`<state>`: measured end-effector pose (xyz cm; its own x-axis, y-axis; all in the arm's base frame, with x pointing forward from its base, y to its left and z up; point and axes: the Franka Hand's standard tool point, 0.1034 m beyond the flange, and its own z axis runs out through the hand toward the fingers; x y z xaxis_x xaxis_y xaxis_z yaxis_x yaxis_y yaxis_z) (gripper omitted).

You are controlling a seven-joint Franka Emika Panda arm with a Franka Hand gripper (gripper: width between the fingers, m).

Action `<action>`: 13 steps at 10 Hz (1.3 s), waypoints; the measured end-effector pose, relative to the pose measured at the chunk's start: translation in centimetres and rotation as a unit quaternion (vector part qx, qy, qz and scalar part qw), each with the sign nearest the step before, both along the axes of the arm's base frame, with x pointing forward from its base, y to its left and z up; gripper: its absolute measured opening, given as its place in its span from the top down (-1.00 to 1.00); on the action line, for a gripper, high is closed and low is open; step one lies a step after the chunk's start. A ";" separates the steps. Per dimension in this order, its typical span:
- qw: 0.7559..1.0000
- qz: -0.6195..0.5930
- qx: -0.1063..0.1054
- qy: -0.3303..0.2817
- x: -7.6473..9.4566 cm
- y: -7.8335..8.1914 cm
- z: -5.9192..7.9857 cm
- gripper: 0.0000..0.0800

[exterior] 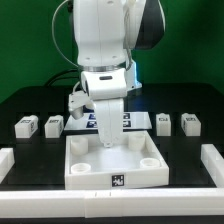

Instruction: Assemble one leg

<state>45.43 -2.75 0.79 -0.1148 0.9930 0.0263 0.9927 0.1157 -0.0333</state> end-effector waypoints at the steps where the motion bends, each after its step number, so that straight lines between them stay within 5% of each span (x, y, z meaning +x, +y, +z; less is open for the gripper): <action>1: 1.000 0.000 0.000 0.000 0.0 0.0 0.0 0.86; 5: 1.000 -0.007 0.000 -0.003 1.1 0.5 0.5 0.86; 10: 0.999 -0.038 0.020 -0.009 4.5 6.1 -0.2 0.86; 13: 0.997 -0.072 0.018 0.009 4.7 7.2 -0.1 0.86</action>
Offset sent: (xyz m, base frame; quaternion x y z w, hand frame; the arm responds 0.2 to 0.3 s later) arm 0.0000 0.0000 0.0000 0.0000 0.0000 0.0000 1.0000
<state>50.09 4.44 0.65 0.0303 0.9976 0.0630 0.9984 -0.0271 -0.0501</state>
